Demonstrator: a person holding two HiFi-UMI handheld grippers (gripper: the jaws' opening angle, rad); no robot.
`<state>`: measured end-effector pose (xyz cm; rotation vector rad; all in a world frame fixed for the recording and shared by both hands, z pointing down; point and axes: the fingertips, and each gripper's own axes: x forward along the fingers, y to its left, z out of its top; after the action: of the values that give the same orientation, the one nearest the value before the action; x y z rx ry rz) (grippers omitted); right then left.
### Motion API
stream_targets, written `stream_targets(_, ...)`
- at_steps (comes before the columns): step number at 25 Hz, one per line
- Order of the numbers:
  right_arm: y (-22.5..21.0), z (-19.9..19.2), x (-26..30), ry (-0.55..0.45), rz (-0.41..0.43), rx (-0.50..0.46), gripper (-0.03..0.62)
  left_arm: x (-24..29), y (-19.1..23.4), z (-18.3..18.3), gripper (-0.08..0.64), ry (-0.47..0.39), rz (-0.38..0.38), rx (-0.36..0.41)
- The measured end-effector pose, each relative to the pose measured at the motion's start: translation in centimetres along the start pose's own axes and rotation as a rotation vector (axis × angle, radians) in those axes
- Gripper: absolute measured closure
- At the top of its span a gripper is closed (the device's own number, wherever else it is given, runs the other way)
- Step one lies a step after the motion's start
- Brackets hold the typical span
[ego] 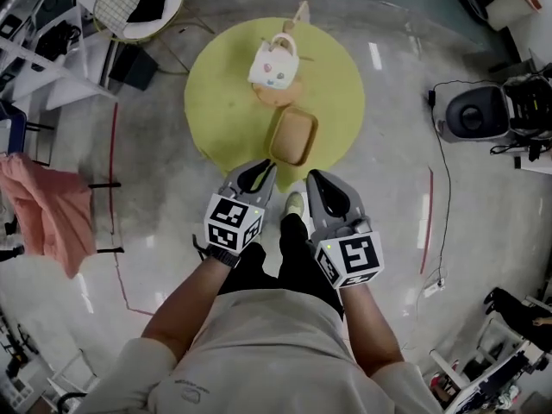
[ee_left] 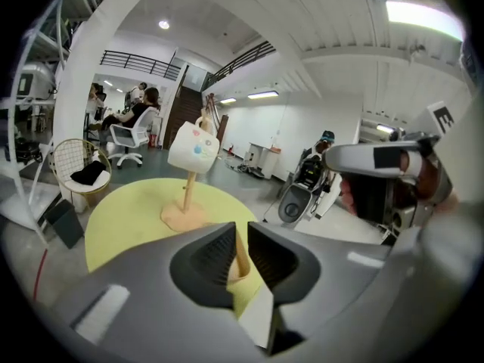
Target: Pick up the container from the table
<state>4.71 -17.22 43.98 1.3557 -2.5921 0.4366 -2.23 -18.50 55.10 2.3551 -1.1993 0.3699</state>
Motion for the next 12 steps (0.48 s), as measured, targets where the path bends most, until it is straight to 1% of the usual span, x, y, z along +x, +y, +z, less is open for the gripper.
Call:
stream_targets(5, -2.1, -2.0, 3.1, 0.064, 0.061, 0.028, 0.581, 3.5, 2.9, -2.9, 0.551, 0.067, 0.089, -0.064)
stream_targets(9, -3.8, -3.1, 5.4, 0.095, 0.087, 0.038, 0.581, 6.3, 5.6, -5.1, 0.541, 0.114, 0.151, -0.085)
stream_targets(12, -4.9, -4.2, 6.8, 0.113, 0.093, 0.049, 0.581, 7.9, 7.2, -6.9, 0.527, 0.157, 0.180, -0.095)
